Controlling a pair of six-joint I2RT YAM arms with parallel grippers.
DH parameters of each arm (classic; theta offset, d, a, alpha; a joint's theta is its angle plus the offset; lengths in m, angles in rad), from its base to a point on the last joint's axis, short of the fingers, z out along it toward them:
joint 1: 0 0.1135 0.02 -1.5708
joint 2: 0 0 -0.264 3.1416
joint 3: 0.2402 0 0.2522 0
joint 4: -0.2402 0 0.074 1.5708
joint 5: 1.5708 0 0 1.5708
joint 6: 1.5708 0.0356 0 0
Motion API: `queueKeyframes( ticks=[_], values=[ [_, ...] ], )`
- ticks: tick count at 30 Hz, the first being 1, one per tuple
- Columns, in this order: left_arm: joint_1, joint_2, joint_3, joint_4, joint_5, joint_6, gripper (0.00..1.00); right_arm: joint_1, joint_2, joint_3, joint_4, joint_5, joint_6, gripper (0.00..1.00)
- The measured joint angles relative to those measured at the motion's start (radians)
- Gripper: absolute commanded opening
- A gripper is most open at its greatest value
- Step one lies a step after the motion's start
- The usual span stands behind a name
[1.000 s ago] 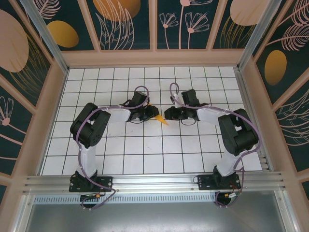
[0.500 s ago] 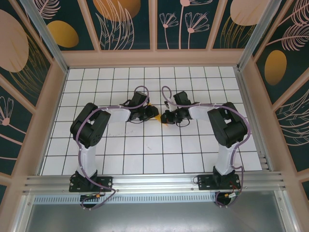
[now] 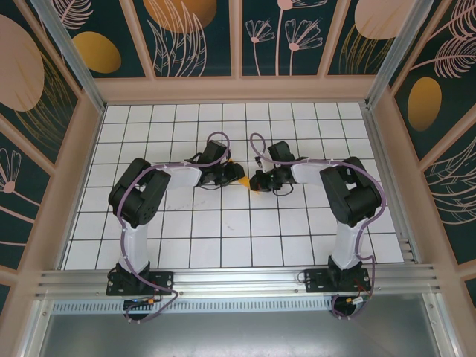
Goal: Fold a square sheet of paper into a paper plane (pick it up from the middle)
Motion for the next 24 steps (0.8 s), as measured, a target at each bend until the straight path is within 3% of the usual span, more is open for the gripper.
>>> queueKeyframes(
  ticks=[24],
  values=[
    [0.0, 0.002, 0.024, -0.028, -0.017, 0.025, 0.38, -0.029, -0.027, -0.079, 0.081, -0.02, -0.018, 0.02]
  ],
)
